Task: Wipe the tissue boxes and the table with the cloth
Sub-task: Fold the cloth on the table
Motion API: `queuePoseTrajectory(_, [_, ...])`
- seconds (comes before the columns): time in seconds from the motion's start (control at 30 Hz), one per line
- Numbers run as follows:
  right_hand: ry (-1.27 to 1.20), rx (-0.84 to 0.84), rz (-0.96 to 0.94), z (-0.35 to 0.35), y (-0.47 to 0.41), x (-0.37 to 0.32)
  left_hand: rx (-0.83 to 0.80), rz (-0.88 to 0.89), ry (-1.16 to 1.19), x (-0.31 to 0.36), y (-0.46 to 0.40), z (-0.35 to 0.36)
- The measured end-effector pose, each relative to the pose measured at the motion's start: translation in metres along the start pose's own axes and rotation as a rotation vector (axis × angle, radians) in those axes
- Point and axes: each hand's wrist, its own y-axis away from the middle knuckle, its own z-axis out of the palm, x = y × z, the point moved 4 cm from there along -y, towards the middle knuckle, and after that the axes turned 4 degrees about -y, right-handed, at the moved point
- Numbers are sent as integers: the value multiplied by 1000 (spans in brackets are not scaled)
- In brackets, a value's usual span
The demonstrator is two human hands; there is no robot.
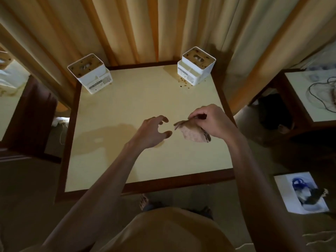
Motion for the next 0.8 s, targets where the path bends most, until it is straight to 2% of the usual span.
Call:
queuePoseTrajectory(0.33, [-37,-101,-173,-86,26,44,172,-100,64,93,22,56])
queuePoseTrajectory(0.5, [2,-185,-202,-114,21,68,215,-172,80,123,24,81])
queuePoseTrajectory(0.8, [12,-255,-233,-157,-32,101,249,-209,136,158,-44,89])
